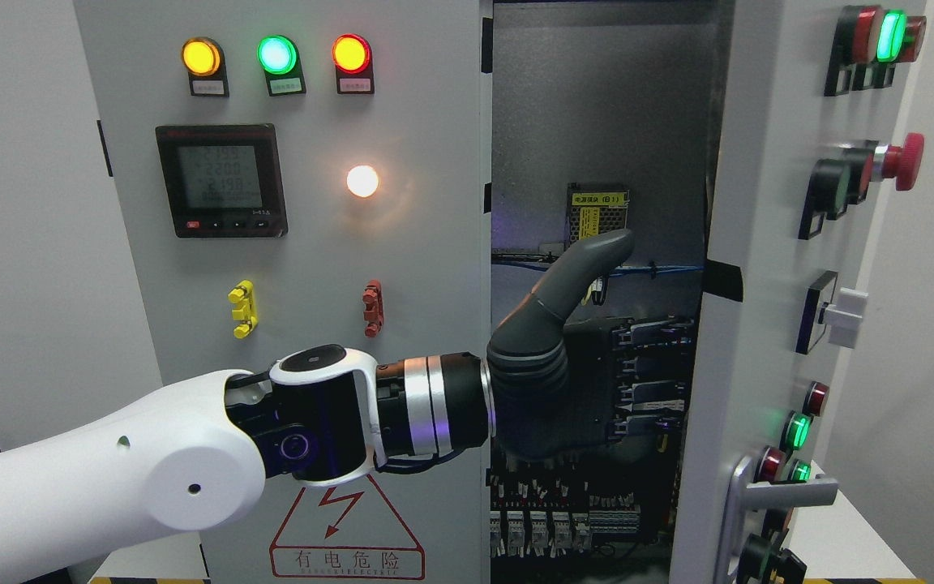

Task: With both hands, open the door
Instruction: 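Pull the door edge outward with the left hand, swinging it open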

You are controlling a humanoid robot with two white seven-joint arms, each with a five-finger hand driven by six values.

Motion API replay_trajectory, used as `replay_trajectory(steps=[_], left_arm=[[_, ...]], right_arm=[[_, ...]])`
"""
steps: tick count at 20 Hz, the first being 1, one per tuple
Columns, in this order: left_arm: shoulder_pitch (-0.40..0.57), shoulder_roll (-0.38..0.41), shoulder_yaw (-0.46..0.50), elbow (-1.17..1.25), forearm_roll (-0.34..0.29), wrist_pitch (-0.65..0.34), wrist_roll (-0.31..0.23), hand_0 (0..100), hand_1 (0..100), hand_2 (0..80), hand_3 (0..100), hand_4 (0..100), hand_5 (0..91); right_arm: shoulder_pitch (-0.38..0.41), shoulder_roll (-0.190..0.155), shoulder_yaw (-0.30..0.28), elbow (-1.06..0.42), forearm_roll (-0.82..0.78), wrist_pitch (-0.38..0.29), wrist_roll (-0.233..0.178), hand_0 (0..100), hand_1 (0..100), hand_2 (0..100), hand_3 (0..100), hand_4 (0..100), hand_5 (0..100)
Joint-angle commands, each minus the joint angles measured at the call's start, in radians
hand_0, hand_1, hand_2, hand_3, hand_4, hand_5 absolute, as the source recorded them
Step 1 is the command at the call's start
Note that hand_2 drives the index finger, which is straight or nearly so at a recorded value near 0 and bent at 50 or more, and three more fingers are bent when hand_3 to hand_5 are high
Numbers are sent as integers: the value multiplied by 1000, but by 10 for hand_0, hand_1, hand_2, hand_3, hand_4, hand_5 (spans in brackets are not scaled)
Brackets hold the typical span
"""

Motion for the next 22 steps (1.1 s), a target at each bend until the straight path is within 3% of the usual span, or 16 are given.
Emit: replay_trajectory(steps=[1,22], left_arm=[[-1,-112,20,57,-4,1,-2,0,0,0,0,32,0],[-24,-305,48,109,-9,7,-9,0,0,0,0,32,0]], right_arm=[[0,0,0,0,-32,0,0,0,0,0,0,0,0],[0,0,0,0,-32,0,0,0,0,0,0,0,0]])
